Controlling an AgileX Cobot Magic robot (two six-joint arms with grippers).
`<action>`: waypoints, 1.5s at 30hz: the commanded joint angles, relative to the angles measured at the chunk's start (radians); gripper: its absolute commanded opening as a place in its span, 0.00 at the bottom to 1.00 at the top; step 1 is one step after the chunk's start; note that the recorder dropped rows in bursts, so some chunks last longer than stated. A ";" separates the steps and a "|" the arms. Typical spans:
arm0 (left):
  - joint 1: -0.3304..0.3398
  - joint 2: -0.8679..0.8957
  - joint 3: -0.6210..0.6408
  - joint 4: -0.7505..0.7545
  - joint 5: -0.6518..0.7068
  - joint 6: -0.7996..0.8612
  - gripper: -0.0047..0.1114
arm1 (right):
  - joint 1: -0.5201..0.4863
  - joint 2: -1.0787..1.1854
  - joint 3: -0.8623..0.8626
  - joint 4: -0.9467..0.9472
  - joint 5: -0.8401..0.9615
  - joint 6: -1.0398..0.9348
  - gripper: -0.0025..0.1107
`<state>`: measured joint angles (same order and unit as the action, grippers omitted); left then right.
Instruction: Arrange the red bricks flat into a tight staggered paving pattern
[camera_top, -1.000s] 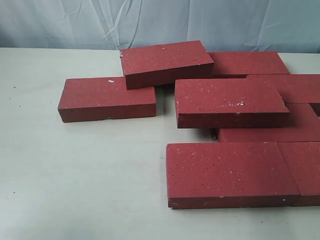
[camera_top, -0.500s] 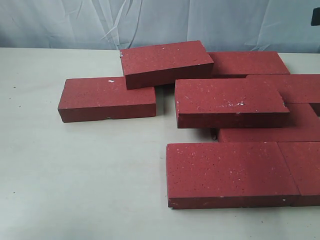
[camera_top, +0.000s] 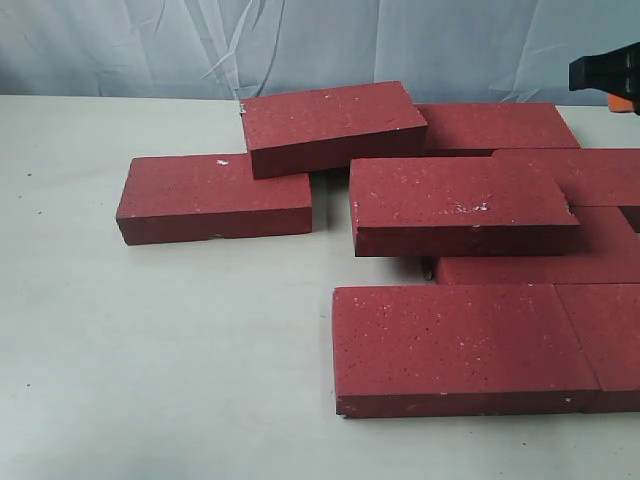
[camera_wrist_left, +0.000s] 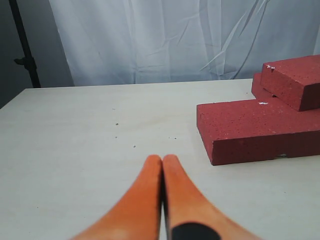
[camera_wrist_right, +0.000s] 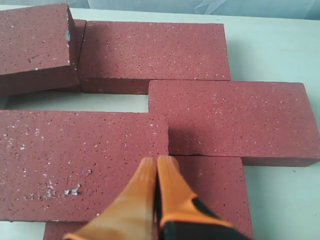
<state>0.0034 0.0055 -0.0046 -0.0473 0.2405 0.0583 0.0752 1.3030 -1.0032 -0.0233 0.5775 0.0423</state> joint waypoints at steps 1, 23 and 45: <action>0.004 -0.005 0.005 0.000 -0.002 -0.003 0.04 | -0.004 0.010 -0.008 -0.001 -0.015 -0.005 0.01; 0.004 -0.005 0.005 0.000 -0.002 -0.003 0.04 | -0.004 0.049 -0.008 0.037 -0.015 -0.005 0.01; 0.004 -0.005 0.005 0.038 -0.002 -0.003 0.04 | -0.004 0.149 -0.008 0.062 -0.020 -0.003 0.01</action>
<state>0.0034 0.0055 -0.0046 -0.0200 0.2405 0.0583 0.0752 1.4525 -1.0084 0.0318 0.5726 0.0423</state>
